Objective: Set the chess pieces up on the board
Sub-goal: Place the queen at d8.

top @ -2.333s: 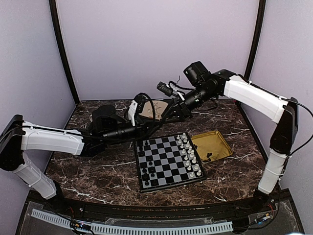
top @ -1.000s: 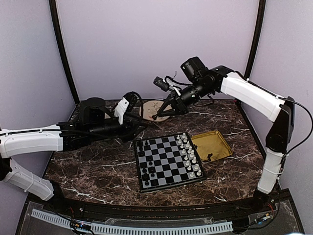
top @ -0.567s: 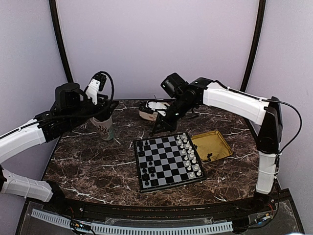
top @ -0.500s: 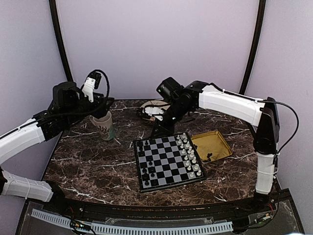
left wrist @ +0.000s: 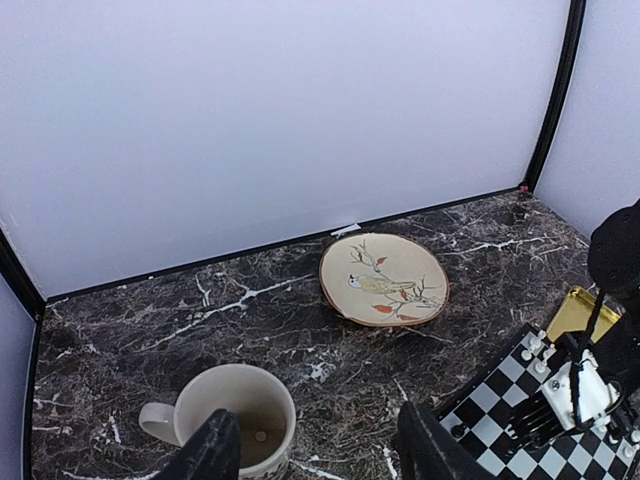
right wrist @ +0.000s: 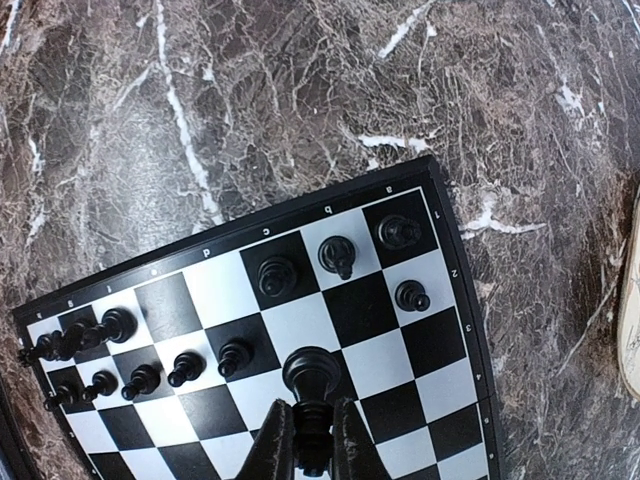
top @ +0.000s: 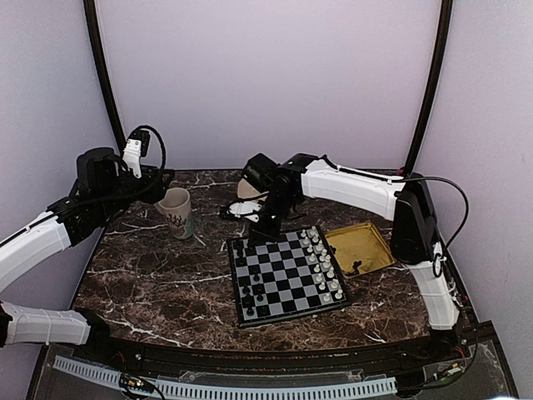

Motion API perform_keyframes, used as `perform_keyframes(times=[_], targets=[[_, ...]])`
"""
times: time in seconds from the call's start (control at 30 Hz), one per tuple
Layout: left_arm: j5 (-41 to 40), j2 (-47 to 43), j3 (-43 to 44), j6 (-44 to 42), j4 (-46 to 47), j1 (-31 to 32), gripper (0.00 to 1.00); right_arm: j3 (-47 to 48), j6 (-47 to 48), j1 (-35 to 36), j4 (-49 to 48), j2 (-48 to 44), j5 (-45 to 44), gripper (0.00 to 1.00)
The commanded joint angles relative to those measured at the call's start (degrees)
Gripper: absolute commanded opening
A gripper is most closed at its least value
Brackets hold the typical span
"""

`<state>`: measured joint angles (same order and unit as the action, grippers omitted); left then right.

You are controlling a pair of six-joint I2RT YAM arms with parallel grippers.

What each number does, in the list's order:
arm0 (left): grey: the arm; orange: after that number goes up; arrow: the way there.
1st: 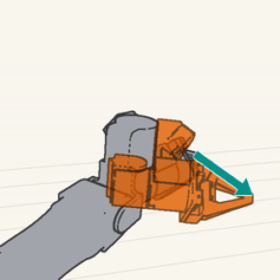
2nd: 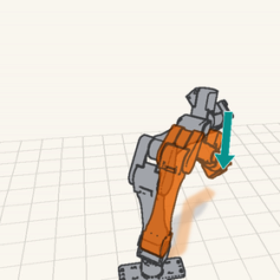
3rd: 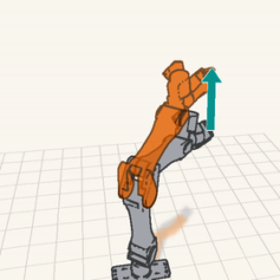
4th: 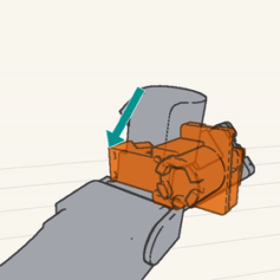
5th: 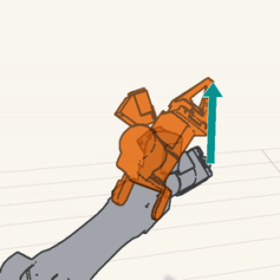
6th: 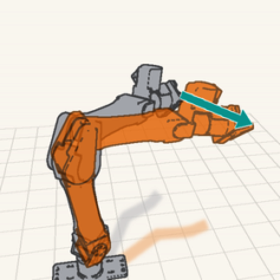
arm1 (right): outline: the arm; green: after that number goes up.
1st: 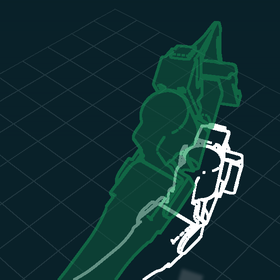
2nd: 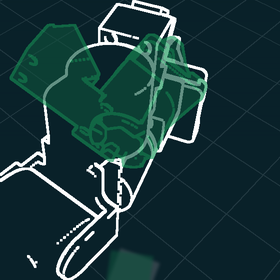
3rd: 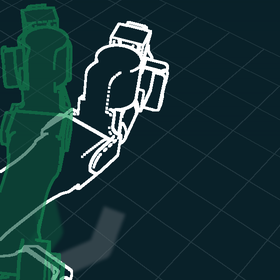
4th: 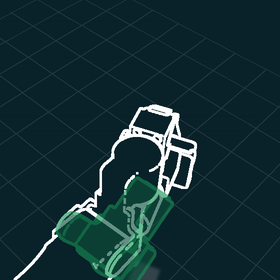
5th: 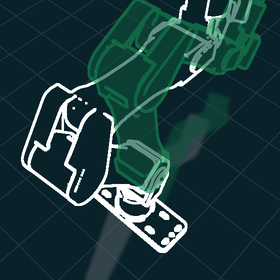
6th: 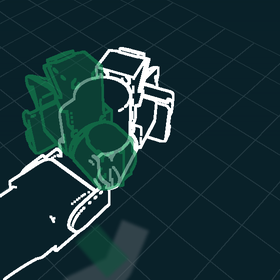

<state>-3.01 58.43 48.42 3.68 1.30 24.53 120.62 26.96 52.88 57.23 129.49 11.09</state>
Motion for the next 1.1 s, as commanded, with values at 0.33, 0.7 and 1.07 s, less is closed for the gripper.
perform_keyframes(times=[0.33,0.7,1.07], targets=[[1.8,-1.3,-1.3,0.1,1.8,-0.1,0.55,2.1,-0.8,0.5,1.6,2.9,-3.0,0.00],[2.0,-1.2,-1.5,-0.2,2.0,-0.1,0.55,2.4,-0.6,1.5,2.4,1.4,-0.7,0.00],[2.1,-1.1,-1.7,-0.3,2.2,-0.1,0.55,2.5,1.5,6.7,4.2,1.0,0.0,0.00]])
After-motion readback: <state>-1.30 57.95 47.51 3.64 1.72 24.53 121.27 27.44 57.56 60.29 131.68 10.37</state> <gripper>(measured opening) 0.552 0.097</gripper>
